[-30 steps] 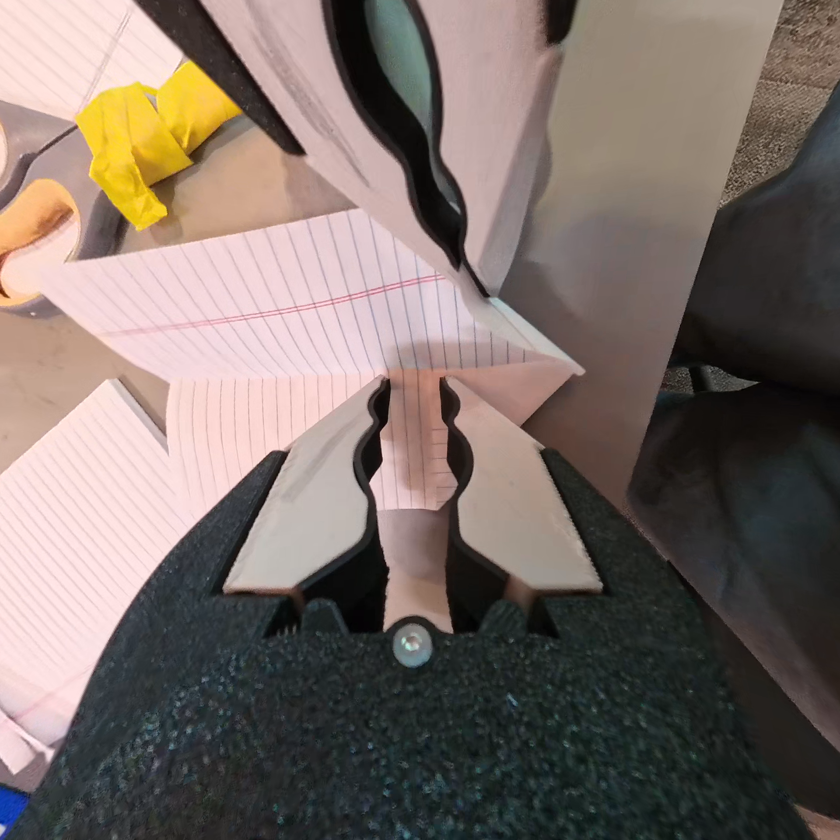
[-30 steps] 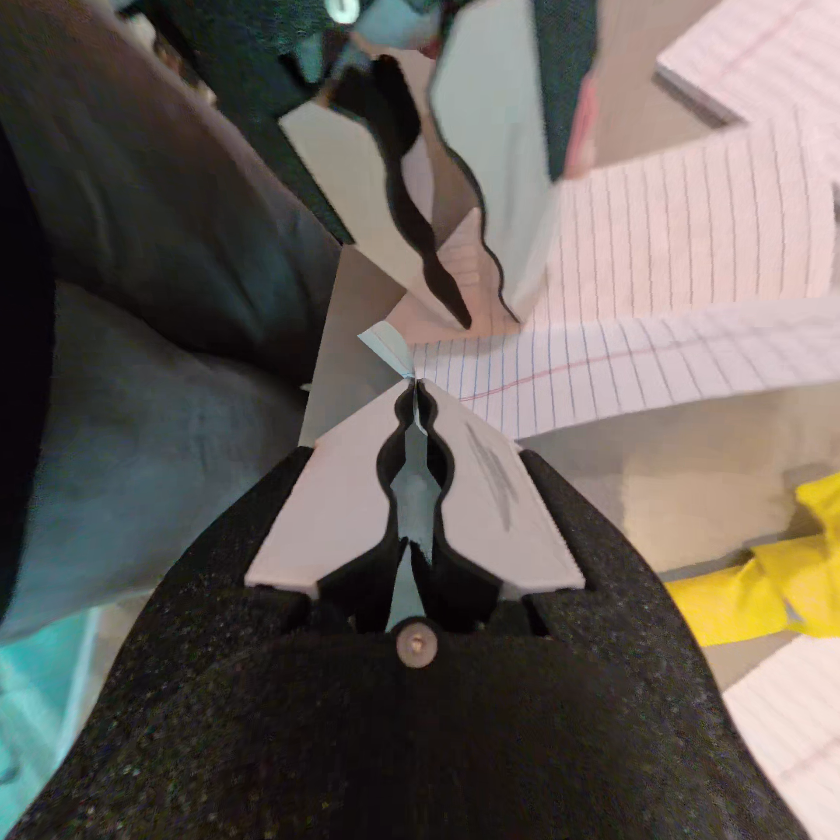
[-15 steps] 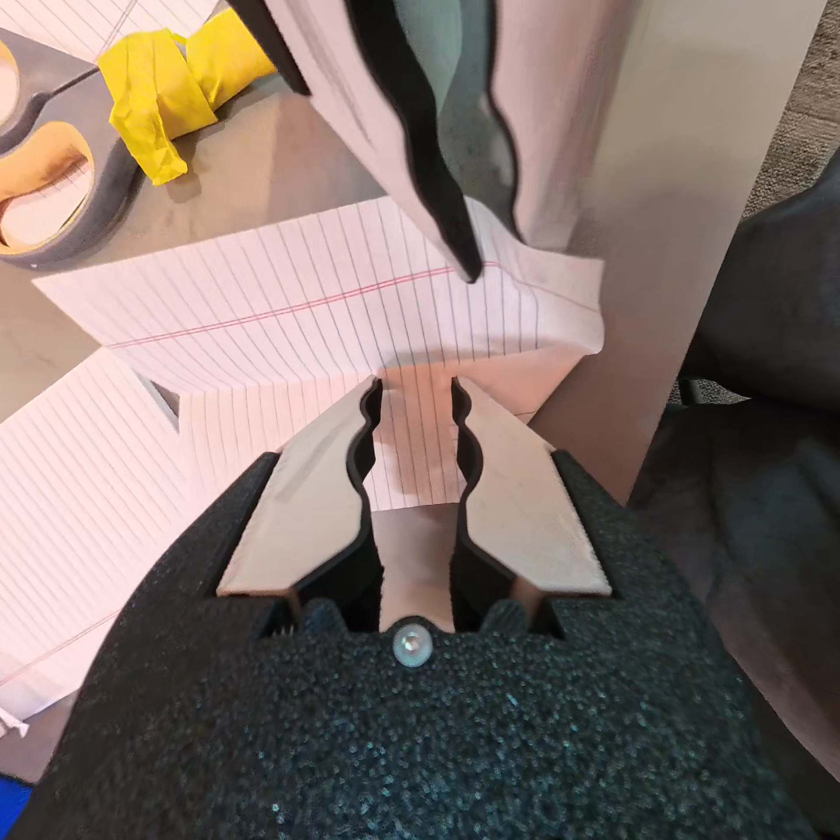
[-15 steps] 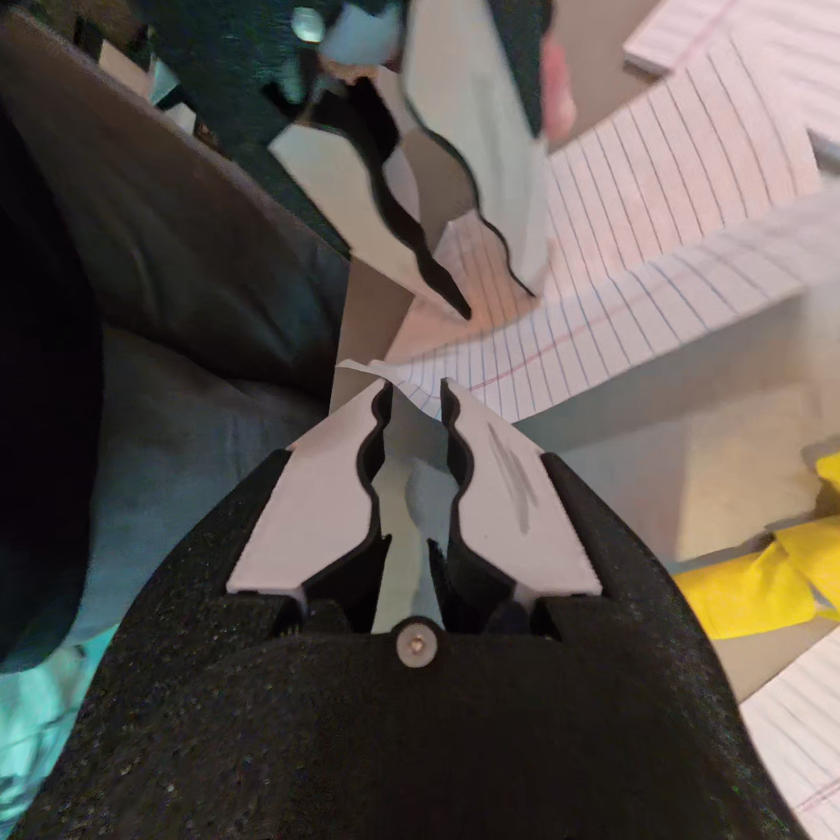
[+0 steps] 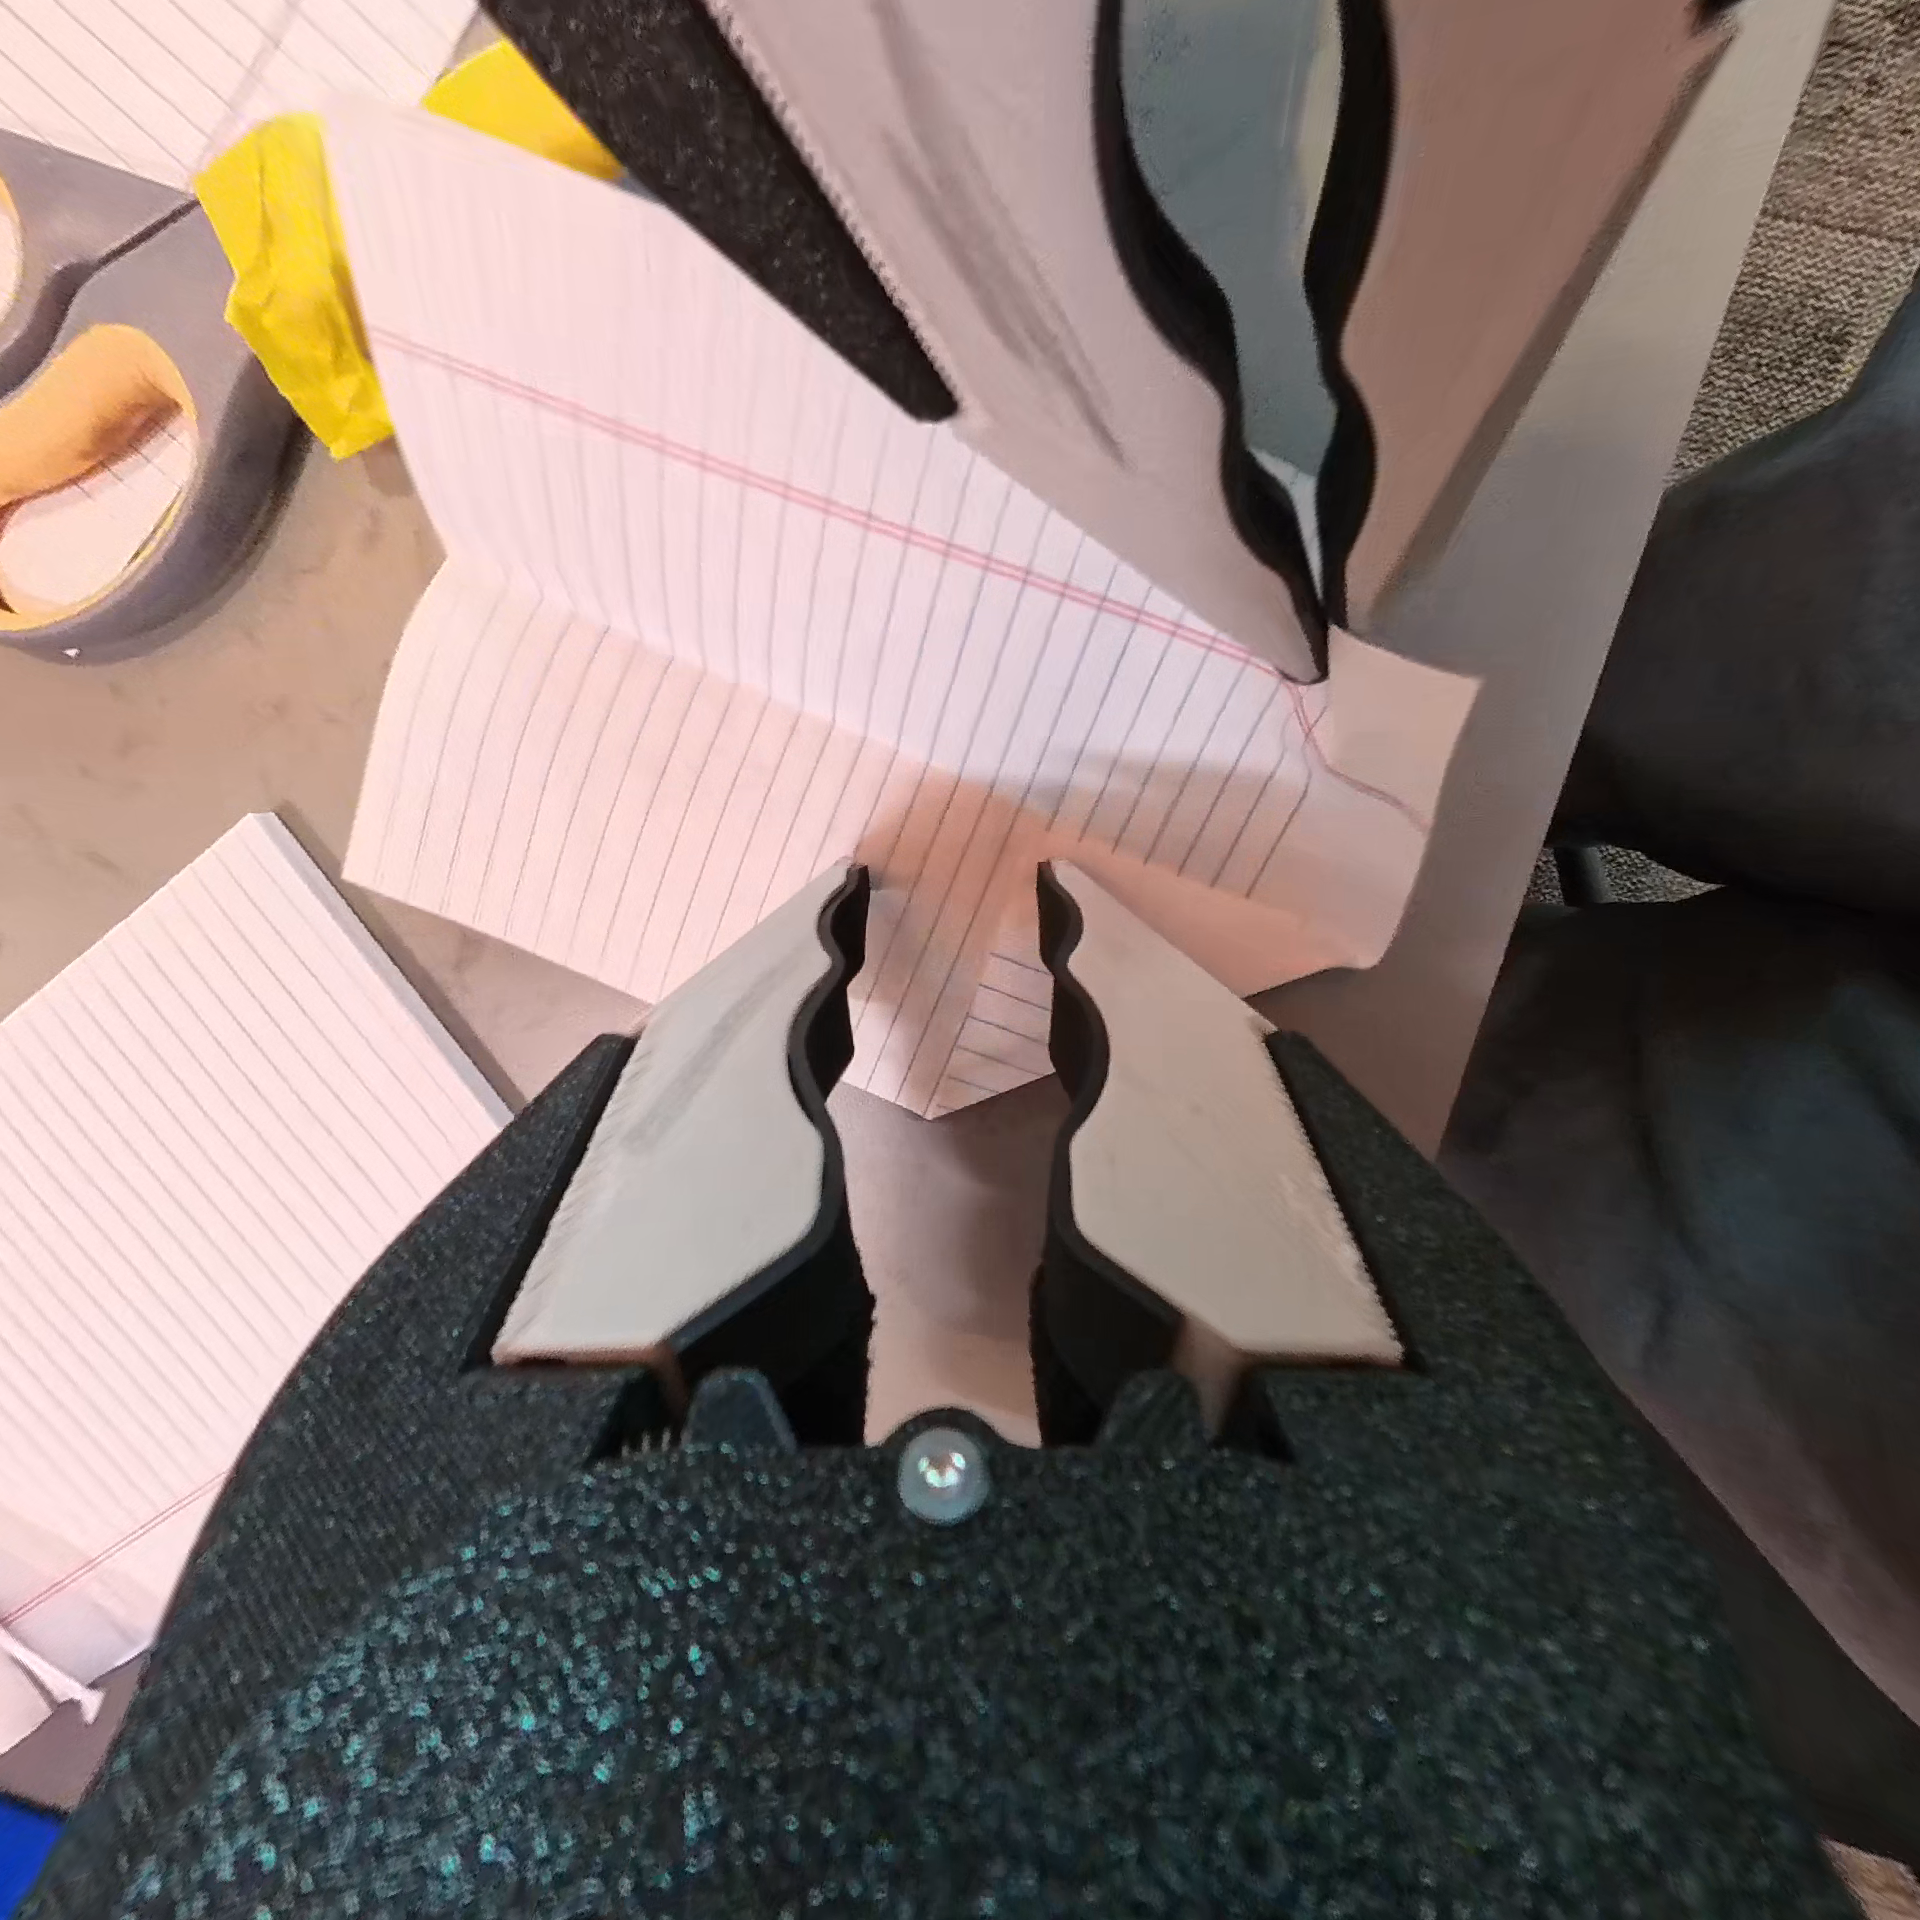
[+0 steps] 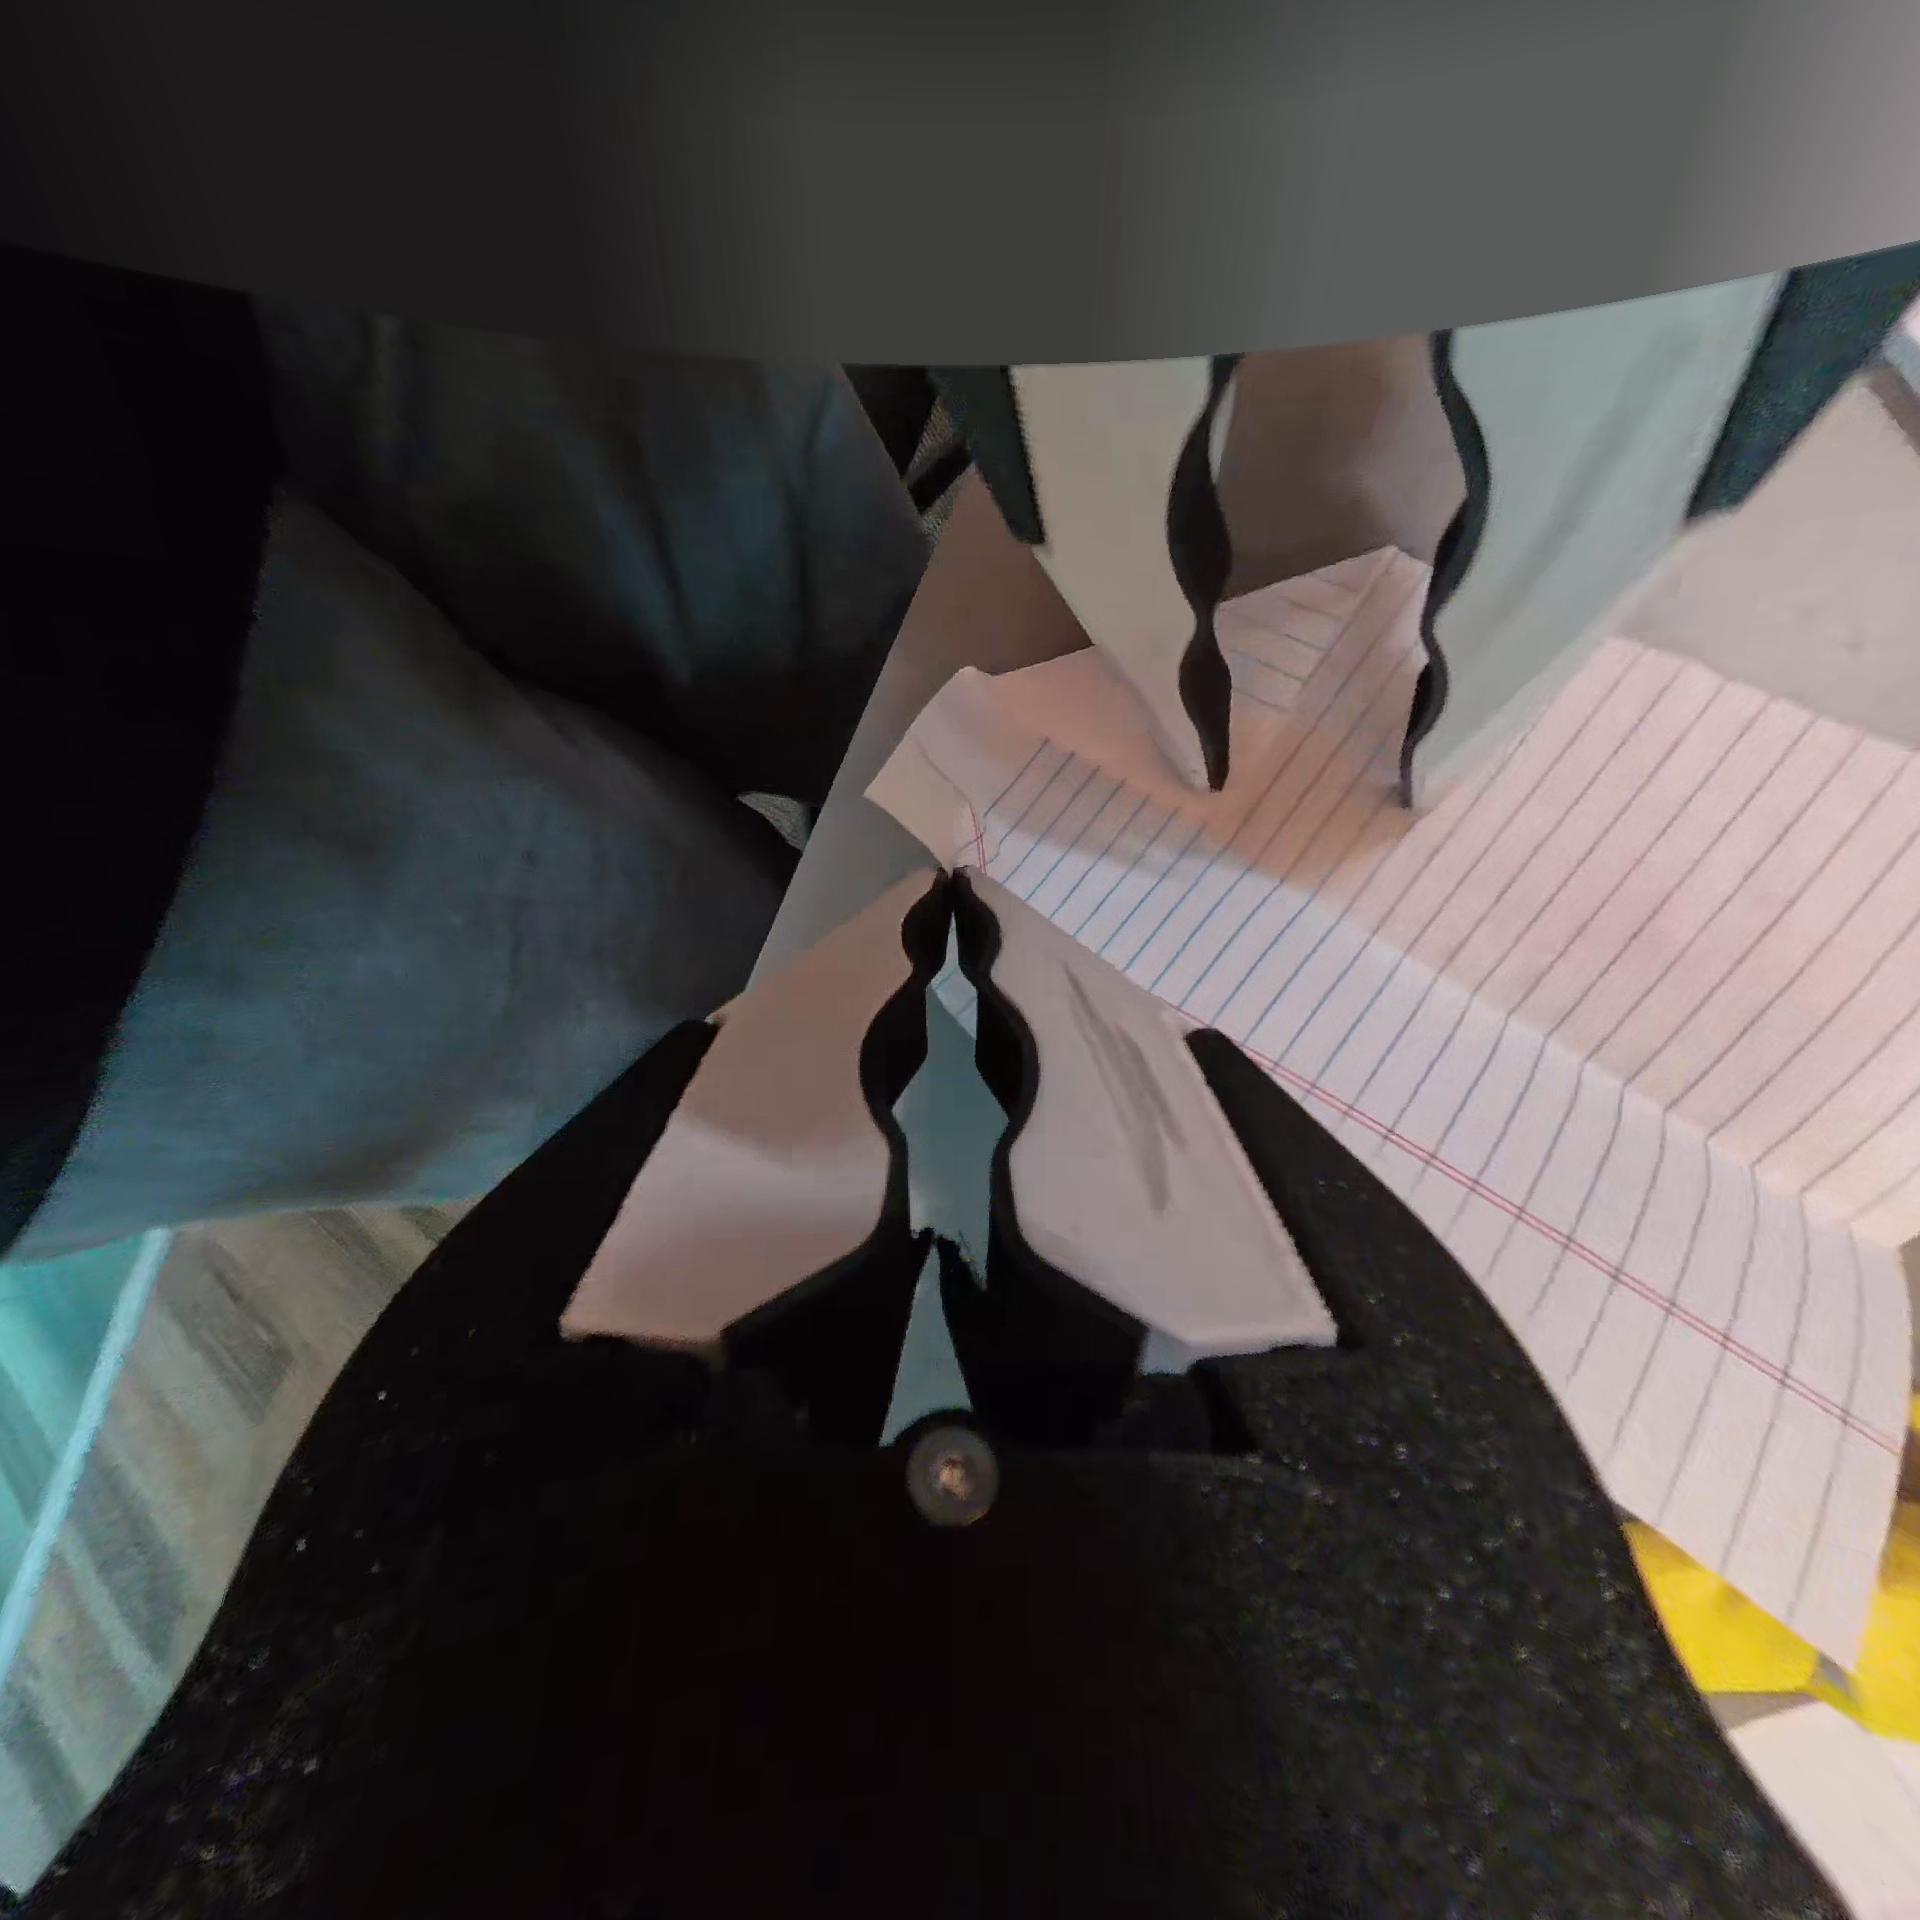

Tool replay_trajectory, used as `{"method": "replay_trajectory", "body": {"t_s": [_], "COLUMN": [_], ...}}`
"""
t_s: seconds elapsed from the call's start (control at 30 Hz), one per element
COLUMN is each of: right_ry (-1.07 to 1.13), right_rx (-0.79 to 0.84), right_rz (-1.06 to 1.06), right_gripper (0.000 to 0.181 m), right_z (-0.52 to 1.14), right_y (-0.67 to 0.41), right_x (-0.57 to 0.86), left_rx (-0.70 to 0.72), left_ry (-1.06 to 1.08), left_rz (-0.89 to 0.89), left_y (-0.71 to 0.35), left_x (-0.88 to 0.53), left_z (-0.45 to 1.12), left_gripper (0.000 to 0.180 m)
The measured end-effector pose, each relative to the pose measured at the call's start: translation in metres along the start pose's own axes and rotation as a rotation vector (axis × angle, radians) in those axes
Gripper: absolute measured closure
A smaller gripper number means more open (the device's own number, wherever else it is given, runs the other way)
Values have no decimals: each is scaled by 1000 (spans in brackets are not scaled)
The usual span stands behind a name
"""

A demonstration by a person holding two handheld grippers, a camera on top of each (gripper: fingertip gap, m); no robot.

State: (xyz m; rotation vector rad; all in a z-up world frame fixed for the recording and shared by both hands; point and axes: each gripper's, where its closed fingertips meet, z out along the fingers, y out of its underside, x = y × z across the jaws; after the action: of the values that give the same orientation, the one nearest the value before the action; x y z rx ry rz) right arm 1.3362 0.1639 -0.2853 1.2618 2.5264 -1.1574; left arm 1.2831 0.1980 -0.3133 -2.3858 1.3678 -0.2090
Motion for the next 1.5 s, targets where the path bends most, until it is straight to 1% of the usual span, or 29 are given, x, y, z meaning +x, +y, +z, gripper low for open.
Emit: {"method": "replay_trajectory", "body": {"t_s": [0.03,0.13,0.23,0.43,0.47,0.53,0.6,0.8,0.97,1.07,1.13,1.23,1.33,1.4,1.5], "right_ry": [-15,-42,-54,-42,-46,-40,-48,-78,-96,-87,-68,-8,31,20,20], "right_rx": [10,55,107,109,119,130,132,108,108,118,113,98,80,88,94], "right_rz": [47,177,252,311,320,345,360,406,425,400,371,304,252,259,277], "right_gripper": [181,181,181,181,181,181,181,181,181,180,176,160,166,181,181], "right_z": [0,0,-2,2,2,3,4,8,8,6,5,3,6,8,9], "right_y": [1,2,2,4,2,1,-1,0,0,-4,-7,-13,-15,-17,-16], "right_x": [0,4,6,8,7,9,9,6,3,2,1,2,2,1,3], "left_rx": [0,8,19,79,86,97,103,0,-35,-44,-44,-47,-43,-37,-13], "left_ry": [-6,-26,-62,-130,-128,-101,-100,-67,-79,-65,-68,-70,-67,-73,-98], "left_rz": [-4,-32,-62,-178,-184,-184,-161,-191,-205,-214,-216,-232,-229,-226,-222], "left_y": [0,2,5,1,-1,-8,-13,6,17,20,21,21,20,19,16], "left_x": [-1,-6,-11,-6,1,20,35,55,57,60,60,59,60,60,56], "left_z": [0,-3,-11,-47,-52,-55,-54,-24,-16,-13,-12,-12,-13,-15,-22], "left_gripper": [146,146,146,152,153,161,162,158,150,150,150,148,148,148,149]}}
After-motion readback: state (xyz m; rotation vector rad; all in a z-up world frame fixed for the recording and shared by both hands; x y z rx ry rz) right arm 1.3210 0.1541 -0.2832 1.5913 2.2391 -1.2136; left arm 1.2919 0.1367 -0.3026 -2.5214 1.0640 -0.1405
